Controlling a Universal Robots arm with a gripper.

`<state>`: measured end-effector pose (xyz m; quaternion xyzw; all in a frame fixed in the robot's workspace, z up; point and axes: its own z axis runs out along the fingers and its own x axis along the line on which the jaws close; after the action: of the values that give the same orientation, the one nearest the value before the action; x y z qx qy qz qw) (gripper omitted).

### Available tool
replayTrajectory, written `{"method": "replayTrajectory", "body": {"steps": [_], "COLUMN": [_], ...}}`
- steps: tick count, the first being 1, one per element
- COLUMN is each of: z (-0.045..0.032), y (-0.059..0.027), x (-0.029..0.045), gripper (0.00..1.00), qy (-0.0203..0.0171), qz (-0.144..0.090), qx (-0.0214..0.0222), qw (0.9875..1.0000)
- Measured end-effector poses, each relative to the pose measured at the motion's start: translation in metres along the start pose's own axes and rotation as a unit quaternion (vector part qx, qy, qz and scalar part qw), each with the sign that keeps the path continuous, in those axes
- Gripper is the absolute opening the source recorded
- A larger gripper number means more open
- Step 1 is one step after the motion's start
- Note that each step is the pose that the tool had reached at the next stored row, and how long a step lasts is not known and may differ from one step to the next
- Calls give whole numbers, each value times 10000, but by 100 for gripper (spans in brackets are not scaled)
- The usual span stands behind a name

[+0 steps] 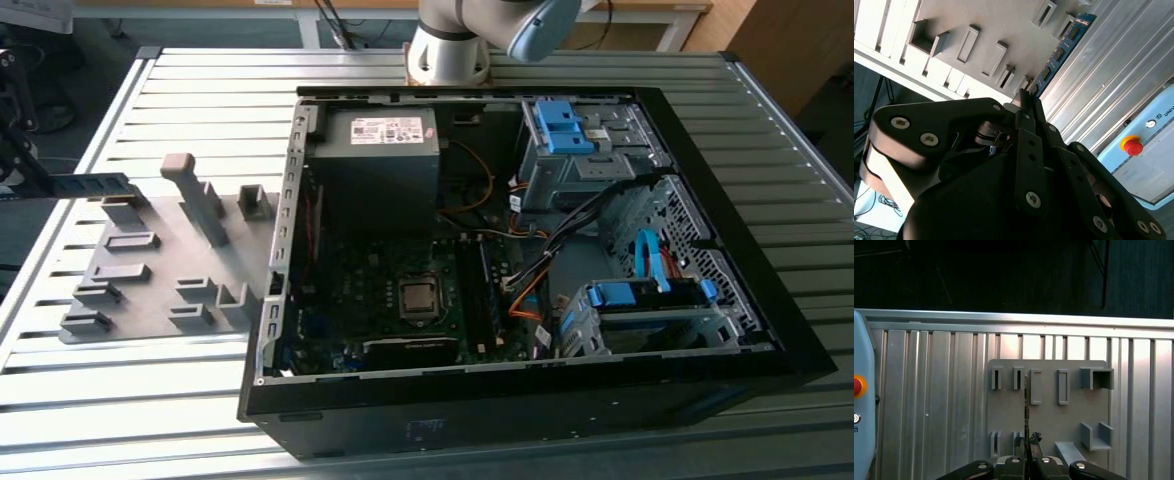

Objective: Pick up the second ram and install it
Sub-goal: 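Pick up the second ram and move it above second insertion slot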

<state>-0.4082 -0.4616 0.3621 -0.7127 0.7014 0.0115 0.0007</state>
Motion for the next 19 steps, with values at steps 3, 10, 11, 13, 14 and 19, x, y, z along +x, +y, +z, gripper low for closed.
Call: {"method": "replayTrajectory", "body": {"steps": [3,10,11,13,14,19], "z": [-9,-31,-35,-48,-52,-82], "y": [0,0,1,1,1,1], "x": [0,-1,-1,-1,-1,-2], "gripper": [14,14,14,14,14,14], "qy": [0,0,0,0,0,0], "qz": [0,0,0,0,0,0], "qx": [0,0,0,0,0,0], "qw": [10000,10000,10000,10000,10000,10000]}}
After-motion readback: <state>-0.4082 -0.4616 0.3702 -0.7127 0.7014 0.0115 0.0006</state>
